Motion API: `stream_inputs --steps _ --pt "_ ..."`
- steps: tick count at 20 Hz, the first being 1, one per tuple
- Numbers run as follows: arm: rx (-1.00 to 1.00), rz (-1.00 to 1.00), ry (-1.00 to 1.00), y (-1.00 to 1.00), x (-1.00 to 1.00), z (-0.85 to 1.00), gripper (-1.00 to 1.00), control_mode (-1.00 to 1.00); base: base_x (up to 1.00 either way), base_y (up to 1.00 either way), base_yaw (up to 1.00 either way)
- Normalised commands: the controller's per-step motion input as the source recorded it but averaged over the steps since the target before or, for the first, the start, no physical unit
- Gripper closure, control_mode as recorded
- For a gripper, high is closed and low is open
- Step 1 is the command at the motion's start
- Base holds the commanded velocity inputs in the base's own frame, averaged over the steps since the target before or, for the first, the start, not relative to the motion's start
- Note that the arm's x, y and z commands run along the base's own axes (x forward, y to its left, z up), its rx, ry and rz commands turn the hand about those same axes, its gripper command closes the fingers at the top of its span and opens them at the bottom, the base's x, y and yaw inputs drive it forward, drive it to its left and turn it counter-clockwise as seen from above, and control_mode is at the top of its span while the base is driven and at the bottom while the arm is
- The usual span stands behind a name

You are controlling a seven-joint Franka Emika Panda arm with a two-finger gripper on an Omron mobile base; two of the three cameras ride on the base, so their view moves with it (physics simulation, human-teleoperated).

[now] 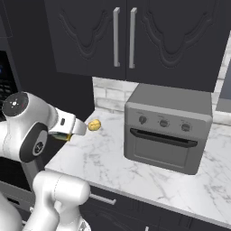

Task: Place the sponge inside the microwave to prepare for sanitizing.

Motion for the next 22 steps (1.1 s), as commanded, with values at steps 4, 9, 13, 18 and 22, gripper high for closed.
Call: stream_inputs --steps 4,9,13,18,22 --pt "0.00 -0.02 -0.22 0.01 -0.29 -0.75 1.00 -1.00 0.00 0.00 0.00" --pt "0.00 0.00 -0.20 0.05 -0.03 -0.60 1.00 -1.00 0.00 0.00 0.00" --pt "0.00 0.00 0.00 0.00 0.00 -0.01 1.00 -1.00 0.00 0.00 0.00" --pt "0.00 0.00 -0.01 0.00 0.00 0.00 1.00 -1.00 0.00 0.00 0.00" --pt "0.00 0.00 0.00 0.00 -0.01 0.00 1.00 1.00 -0.03 0.00 0.00"
